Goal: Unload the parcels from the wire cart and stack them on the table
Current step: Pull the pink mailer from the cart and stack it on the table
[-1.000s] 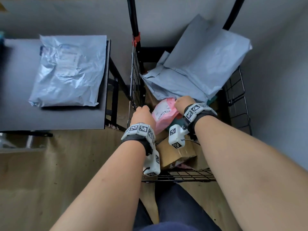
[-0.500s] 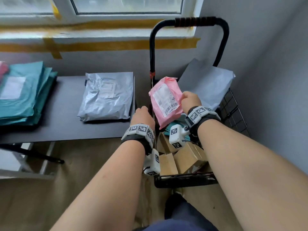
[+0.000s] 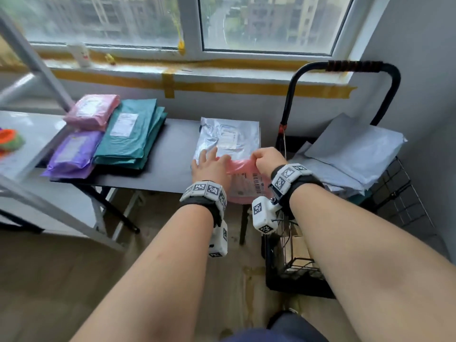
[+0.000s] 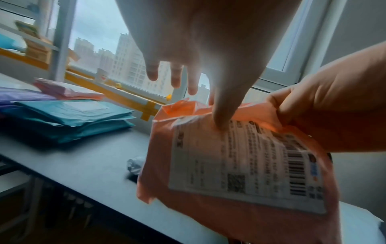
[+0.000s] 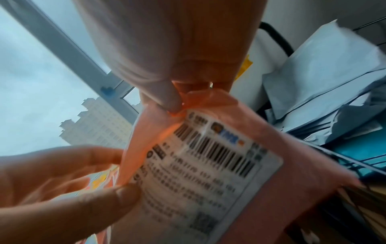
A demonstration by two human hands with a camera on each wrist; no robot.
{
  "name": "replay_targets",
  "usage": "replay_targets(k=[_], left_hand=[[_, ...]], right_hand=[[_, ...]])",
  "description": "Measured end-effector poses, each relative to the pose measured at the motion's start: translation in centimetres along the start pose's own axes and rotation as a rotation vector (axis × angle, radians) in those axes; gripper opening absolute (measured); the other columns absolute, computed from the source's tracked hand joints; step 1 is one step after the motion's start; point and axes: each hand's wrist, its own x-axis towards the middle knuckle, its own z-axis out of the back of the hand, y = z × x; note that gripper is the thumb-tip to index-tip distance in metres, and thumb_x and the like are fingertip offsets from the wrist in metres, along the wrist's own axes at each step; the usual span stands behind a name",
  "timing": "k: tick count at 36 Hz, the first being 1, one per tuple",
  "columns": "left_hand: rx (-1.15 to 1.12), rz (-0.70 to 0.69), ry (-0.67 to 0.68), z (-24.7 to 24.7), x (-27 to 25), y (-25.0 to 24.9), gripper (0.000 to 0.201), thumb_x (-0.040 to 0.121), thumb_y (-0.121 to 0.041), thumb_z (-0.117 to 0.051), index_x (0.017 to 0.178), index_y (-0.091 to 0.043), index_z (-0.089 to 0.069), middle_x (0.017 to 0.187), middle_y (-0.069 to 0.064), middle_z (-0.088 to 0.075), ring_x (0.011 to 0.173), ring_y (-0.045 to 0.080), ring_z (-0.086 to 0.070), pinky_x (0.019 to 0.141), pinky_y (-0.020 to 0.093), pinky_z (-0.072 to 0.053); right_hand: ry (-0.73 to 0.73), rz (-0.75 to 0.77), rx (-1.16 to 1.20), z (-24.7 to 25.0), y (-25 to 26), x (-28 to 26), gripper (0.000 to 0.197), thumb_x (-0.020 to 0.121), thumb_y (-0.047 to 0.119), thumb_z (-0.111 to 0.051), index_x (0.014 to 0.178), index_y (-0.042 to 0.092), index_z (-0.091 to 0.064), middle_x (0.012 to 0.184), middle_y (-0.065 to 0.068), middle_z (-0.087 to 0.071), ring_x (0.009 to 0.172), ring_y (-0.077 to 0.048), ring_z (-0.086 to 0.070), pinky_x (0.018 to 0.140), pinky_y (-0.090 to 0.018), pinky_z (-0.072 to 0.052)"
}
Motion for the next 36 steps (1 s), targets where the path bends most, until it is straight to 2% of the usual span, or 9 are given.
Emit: replay_targets(k=[7, 12, 16, 19, 22, 26, 29, 34, 36], left_hand=[[-0.140, 0.079, 0.144, 1.2, -1.8, 5.0, 0.016, 0.090, -0.028, -0.053, 0.101, -0.029, -0.064, 0.109, 0.001, -0.064, 0.108, 0.024, -0.057, 0.094, 0.035, -0.039], [-0.483, 0.314, 0.073, 2.0, -1.4, 8.7, 0.006, 0.091, -0.025, -0.054, 0.092, -0.024, -0.060, 0.092, 0.006, -0.064, 0.093, 0.030, -0.062, 0.081, 0.033, -0.048], [-0.532, 0.446, -0.042, 2.5, 0.5, 11.7, 0.015, 0.096, -0.022, -0.049, 0.099, -0.009, -0.056, 0.103, 0.017, -0.063, 0.097, 0.035, -0.059, 0.079, 0.035, -0.043], [-0.492, 0.535, -0.116, 2.8, 3.0, 13.8, 0.021, 0.098, -0.023, -0.046, 0.109, -0.007, -0.054, 0.113, 0.018, -0.062, 0.107, 0.035, -0.056, 0.084, 0.036, -0.041], [-0.489, 0.614, -0.168, 3.2, 6.2, 15.8, 0.026, 0.099, -0.022, -0.043, 0.116, -0.004, -0.051, 0.120, 0.019, -0.060, 0.113, 0.035, -0.054, 0.089, 0.037, -0.040], [-0.543, 0.694, -0.222, 4.1, 10.0, 17.9, 0.028, 0.100, -0.021, -0.041, 0.119, -0.002, -0.049, 0.123, 0.020, -0.058, 0.115, 0.036, -0.053, 0.091, 0.038, -0.038], [-0.591, 0.747, -0.261, 4.8, 12.4, 19.6, 0.028, 0.101, -0.021, -0.040, 0.119, 0.000, -0.048, 0.123, 0.021, -0.057, 0.115, 0.036, -0.053, 0.091, 0.038, -0.038], [-0.669, 0.845, -0.295, 5.3, 14.6, 22.9, 0.029, 0.101, -0.020, -0.038, 0.119, 0.000, -0.048, 0.125, 0.020, -0.056, 0.116, 0.035, -0.052, 0.092, 0.037, -0.038], [-0.699, 0.863, -0.298, 5.6, 15.2, 24.4, 0.029, 0.101, -0.021, -0.038, 0.118, 0.000, -0.049, 0.125, 0.019, -0.056, 0.115, 0.035, -0.052, 0.091, 0.036, -0.038]], right_hand=[[0.019, 0.020, 0.135, -4.4, 4.4, 0.6, 0.039, 0.080, -0.008, -0.038, 0.075, 0.019, -0.067, 0.084, -0.001, -0.063, 0.080, -0.021, -0.058, 0.065, -0.021, -0.045], [-0.101, -0.038, 0.163, -5.8, 6.8, 3.9, 0.034, 0.094, 0.020, -0.046, 0.125, 0.019, -0.057, 0.125, -0.004, -0.060, 0.111, -0.023, -0.057, 0.086, -0.024, -0.039], [-0.043, -0.105, 0.167, -7.7, 7.8, 7.3, 0.038, 0.095, 0.026, -0.045, 0.131, 0.015, -0.048, 0.122, -0.004, -0.056, 0.108, -0.024, -0.054, 0.086, -0.028, -0.038], [0.069, -0.097, 0.109, -9.9, 9.2, 9.5, 0.017, 0.091, 0.029, -0.050, 0.101, 0.016, -0.054, 0.091, -0.004, -0.054, 0.081, -0.022, -0.050, 0.072, -0.028, -0.036], [0.182, -0.094, 0.114, -12.4, 10.7, 12.3, 0.028, 0.089, 0.033, -0.055, 0.070, 0.013, -0.047, 0.071, -0.007, -0.051, 0.066, -0.024, -0.048, 0.064, -0.032, -0.039], [0.354, -0.100, 0.120, -14.6, 13.0, 15.7, 0.034, 0.093, 0.039, -0.050, 0.098, 0.006, -0.059, 0.093, -0.012, -0.064, 0.078, -0.028, -0.060, 0.077, -0.038, -0.051], [0.473, -0.159, 0.230, -15.5, 15.1, 17.9, 0.053, 0.097, 0.041, -0.047, 0.131, 0.000, -0.047, 0.099, -0.015, -0.064, 0.078, -0.029, -0.062, 0.066, -0.031, -0.049], [0.560, -0.151, 0.291, -17.3, 18.8, 20.8, 0.050, 0.097, 0.050, -0.046, 0.119, 0.007, -0.055, 0.093, -0.013, -0.067, 0.083, -0.029, -0.066, 0.080, -0.039, -0.054], [0.577, -0.126, 0.274, -18.3, 20.6, 21.7, 0.046, 0.096, 0.047, -0.049, 0.115, 0.006, -0.059, 0.089, -0.012, -0.067, 0.076, -0.026, -0.067, 0.074, -0.036, -0.055]])
